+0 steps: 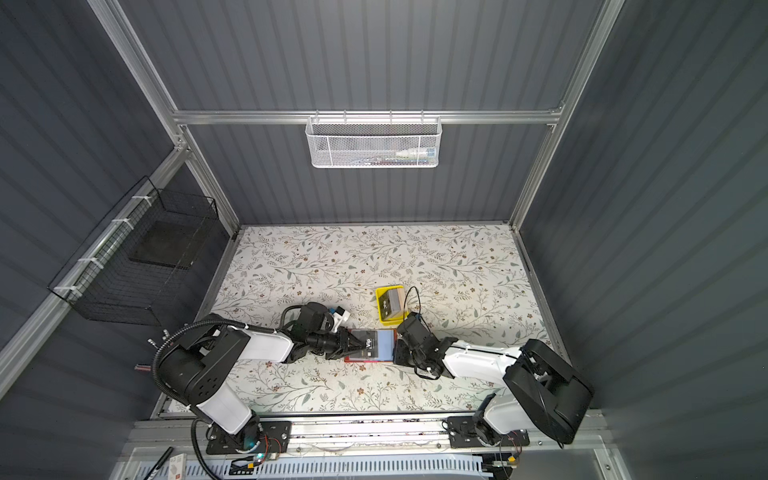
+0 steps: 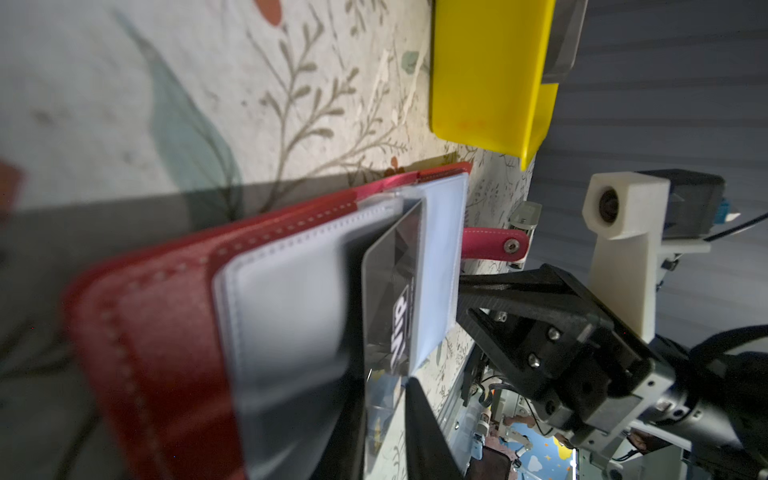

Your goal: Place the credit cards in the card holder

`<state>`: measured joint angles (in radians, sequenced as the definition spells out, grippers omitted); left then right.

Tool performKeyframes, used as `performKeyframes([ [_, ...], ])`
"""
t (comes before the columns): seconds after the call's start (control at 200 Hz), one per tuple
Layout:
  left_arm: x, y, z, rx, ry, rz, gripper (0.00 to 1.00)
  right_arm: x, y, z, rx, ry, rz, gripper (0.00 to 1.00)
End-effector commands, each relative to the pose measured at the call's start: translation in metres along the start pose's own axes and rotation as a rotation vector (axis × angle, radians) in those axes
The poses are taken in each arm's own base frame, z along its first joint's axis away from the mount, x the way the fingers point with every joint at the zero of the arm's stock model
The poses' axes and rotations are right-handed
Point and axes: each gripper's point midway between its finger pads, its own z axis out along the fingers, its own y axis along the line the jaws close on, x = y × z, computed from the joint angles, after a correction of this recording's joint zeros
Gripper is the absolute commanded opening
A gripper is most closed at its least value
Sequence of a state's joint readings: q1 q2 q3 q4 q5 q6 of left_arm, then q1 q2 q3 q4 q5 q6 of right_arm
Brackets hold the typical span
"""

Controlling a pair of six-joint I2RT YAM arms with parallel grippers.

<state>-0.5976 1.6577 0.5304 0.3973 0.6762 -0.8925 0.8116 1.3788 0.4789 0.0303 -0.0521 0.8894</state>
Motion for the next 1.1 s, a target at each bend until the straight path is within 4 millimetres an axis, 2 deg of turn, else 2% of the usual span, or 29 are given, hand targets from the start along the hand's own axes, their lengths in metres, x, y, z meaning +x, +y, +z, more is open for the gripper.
performKeyframes([
  [0.0, 0.007, 0.019, -0.005, -0.124, 0.013, -0.014, 0.24, 0.016, -0.024, 0.005, 0.098, 0.051, -0.010, 0.16],
  [0.2, -0.001, 0.017, -0.013, -0.193, -0.006, 0.015, 0.26, 0.016, -0.025, 0.005, 0.106, 0.054, -0.011, 0.16],
  [0.555, -0.015, 0.014, -0.010, -0.231, -0.021, 0.035, 0.27, 0.015, -0.027, 0.004, 0.117, 0.049, -0.017, 0.16],
  [0.825, -0.009, 0.011, -0.001, -0.220, 0.015, 0.036, 0.28, 0.014, -0.024, 0.006, 0.112, 0.051, -0.021, 0.16],
  [1.091, -0.007, 0.005, 0.008, -0.208, 0.028, 0.047, 0.25, 0.015, -0.025, 0.007, 0.116, 0.053, -0.025, 0.16],
])
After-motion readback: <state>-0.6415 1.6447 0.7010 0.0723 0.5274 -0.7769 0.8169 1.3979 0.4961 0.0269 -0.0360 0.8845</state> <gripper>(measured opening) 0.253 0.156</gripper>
